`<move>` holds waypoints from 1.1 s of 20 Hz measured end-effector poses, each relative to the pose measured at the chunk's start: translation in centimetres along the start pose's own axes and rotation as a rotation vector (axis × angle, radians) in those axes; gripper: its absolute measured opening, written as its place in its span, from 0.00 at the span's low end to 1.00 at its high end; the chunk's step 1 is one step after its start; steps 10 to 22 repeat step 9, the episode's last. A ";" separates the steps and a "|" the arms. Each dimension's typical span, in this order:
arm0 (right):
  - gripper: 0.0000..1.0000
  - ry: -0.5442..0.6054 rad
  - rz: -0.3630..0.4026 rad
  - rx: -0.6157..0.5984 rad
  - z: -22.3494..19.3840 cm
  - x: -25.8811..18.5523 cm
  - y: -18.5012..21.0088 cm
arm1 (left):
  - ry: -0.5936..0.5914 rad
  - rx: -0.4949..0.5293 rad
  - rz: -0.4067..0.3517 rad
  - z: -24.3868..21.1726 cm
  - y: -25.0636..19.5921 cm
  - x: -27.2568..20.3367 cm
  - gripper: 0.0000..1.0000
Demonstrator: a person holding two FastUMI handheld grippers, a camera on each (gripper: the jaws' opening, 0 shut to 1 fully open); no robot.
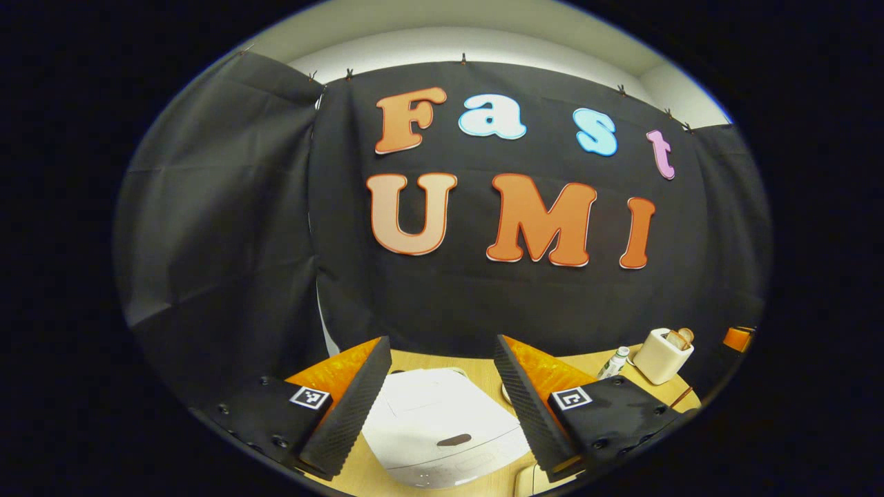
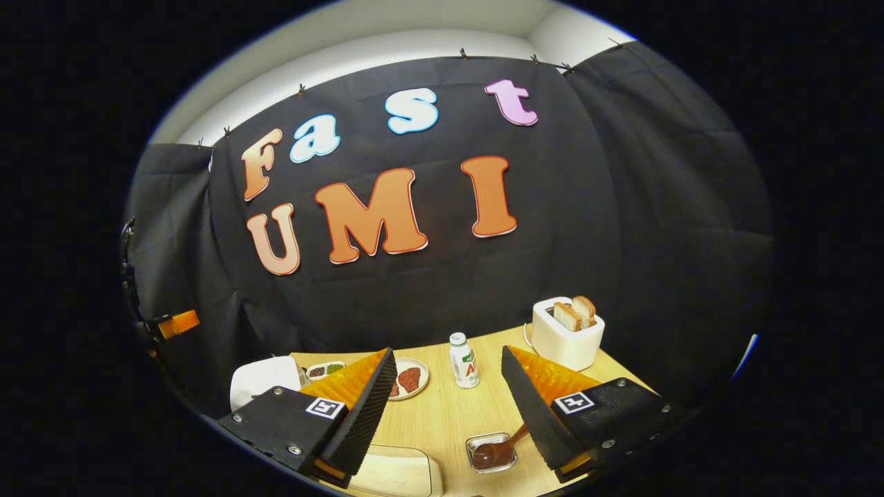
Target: Close the left gripper, press the button to open the rice cooker; take a wooden spoon from the chopstick holder with the right hand, scoop a spoonful of rice and pour it into the rice cooker, then put the wooden spoon back into the chopstick holder.
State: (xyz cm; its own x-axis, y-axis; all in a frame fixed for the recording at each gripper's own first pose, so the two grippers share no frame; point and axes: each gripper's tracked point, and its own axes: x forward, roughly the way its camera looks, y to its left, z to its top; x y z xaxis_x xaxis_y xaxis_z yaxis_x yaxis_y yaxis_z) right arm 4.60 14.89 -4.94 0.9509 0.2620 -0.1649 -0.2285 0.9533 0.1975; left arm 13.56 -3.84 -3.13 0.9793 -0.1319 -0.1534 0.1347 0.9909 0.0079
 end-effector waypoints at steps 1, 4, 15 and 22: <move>0.94 -0.017 -0.006 -0.016 0.7 -0.2 0.1 | -0.015 0.020 0.000 1.1 0.3 -0.5 1.00; 0.95 -0.063 -0.010 -0.044 2.5 -1.0 0.6 | -0.044 0.049 -0.007 3.1 0.2 -1.9 1.00; 0.95 -0.092 -0.019 -0.057 3.3 -1.6 0.9 | -0.106 0.047 0.003 5.2 0.6 -2.5 1.00; 0.95 -0.092 -0.019 -0.057 3.3 -1.6 0.9 | -0.106 0.047 0.003 5.2 0.6 -2.5 1.00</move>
